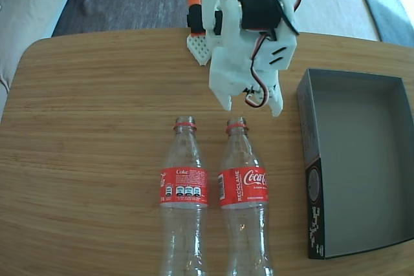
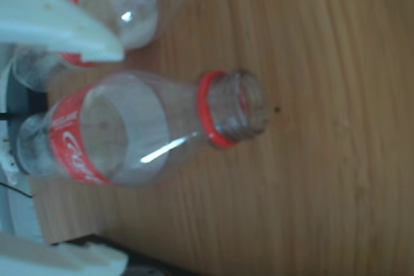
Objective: Grasp the bottles and put them in the box.
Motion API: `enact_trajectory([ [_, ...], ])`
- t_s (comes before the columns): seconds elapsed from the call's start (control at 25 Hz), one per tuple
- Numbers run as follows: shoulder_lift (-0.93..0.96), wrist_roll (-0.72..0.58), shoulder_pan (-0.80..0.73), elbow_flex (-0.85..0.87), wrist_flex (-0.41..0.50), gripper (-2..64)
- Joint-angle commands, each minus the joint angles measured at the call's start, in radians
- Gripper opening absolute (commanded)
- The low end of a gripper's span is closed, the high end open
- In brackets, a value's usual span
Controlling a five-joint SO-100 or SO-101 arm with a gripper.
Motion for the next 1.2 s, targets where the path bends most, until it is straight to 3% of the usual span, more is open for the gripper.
enact_trajectory([
  [0.0,-0.005,0.000,-0.011,-0.044,-0.055,36.8],
  [0.36,0.006,-0.014,-0.011,0.038,-0.253,36.8],
  [0.68,0.009,-0.018,-0.011,0.123,-0.241,36.8],
  [1.16,0.009,-0.155,0.000,0.158,-0.238,36.8],
])
